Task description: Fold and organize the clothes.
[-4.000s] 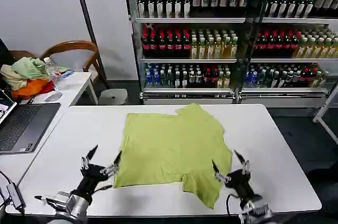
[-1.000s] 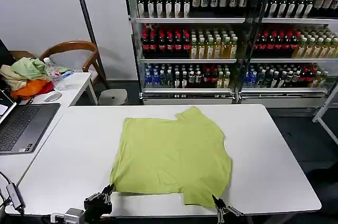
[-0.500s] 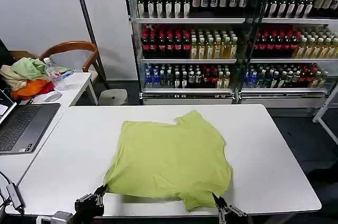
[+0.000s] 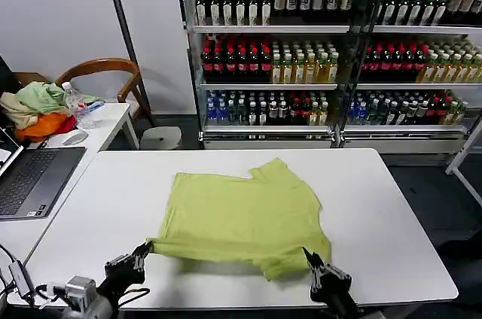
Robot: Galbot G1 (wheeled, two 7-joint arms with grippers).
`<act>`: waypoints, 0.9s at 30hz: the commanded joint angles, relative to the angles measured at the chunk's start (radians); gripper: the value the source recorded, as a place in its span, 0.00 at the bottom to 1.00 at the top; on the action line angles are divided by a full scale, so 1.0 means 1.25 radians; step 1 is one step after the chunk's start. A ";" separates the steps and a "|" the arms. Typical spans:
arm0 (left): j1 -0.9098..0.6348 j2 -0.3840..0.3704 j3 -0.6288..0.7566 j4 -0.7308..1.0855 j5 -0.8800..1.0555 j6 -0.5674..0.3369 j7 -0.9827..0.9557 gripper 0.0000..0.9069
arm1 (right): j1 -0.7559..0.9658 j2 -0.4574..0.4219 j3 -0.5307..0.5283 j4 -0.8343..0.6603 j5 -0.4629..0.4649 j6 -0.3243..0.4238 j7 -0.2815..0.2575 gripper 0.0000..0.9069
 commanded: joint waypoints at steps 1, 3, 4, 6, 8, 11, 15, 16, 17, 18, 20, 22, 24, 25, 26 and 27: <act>-0.149 0.004 0.055 0.137 -0.047 -0.029 0.038 0.06 | 0.144 0.009 -0.019 -0.109 0.019 -0.020 0.000 0.00; -0.163 0.003 0.064 0.158 -0.046 -0.032 0.041 0.06 | 0.148 0.012 -0.021 -0.122 0.018 -0.019 -0.001 0.00; -0.168 0.002 0.072 0.166 -0.044 -0.036 0.042 0.04 | 0.150 0.015 -0.023 -0.130 0.018 -0.019 -0.002 0.00; -0.179 0.000 0.084 0.182 -0.038 -0.037 0.045 0.04 | 0.155 0.020 -0.025 -0.145 0.017 -0.017 -0.002 0.00; -0.187 -0.002 0.094 0.196 -0.024 -0.041 0.050 0.06 | 0.163 0.025 -0.027 -0.160 0.013 -0.017 -0.002 0.00; -0.201 -0.004 0.107 0.213 -0.020 -0.041 0.052 0.06 | 0.178 0.032 -0.029 -0.186 0.008 -0.014 -0.002 0.00; -0.217 -0.003 0.114 0.227 -0.018 -0.043 0.054 0.06 | 0.191 0.031 -0.031 -0.206 0.006 -0.014 -0.006 0.00; -0.219 -0.003 0.115 0.229 -0.018 -0.045 0.054 0.04 | 0.196 0.030 -0.032 -0.214 0.004 -0.014 -0.010 0.00; -0.224 -0.001 0.117 0.233 -0.018 -0.048 0.056 0.04 | 0.206 0.030 -0.033 -0.224 0.004 -0.015 -0.014 0.00; -0.227 0.000 0.119 0.235 -0.018 -0.048 0.057 0.06 | 0.210 0.029 -0.033 -0.232 0.001 -0.015 -0.017 0.00; -0.235 0.001 0.124 0.242 -0.018 -0.058 0.059 0.06 | 0.231 0.028 -0.036 -0.257 -0.013 -0.008 -0.034 0.00; -0.243 0.002 0.129 0.250 -0.018 -0.065 0.060 0.06 | 0.250 0.027 -0.040 -0.271 -0.012 -0.007 -0.042 0.00; -0.250 0.003 0.130 0.255 -0.018 -0.067 0.062 0.06 | 0.265 0.024 -0.043 -0.276 -0.013 -0.006 -0.057 0.00; -0.253 0.004 0.131 0.257 -0.019 -0.068 0.063 0.06 | 0.272 0.021 -0.045 -0.278 -0.012 -0.006 -0.062 0.00; -0.256 0.005 0.131 0.258 -0.019 -0.067 0.063 0.04 | 0.277 0.020 -0.045 -0.279 -0.012 -0.007 -0.067 0.00; -0.258 0.006 0.132 0.258 -0.019 -0.067 0.063 0.06 | 0.287 0.018 -0.048 -0.283 -0.012 -0.007 -0.072 0.00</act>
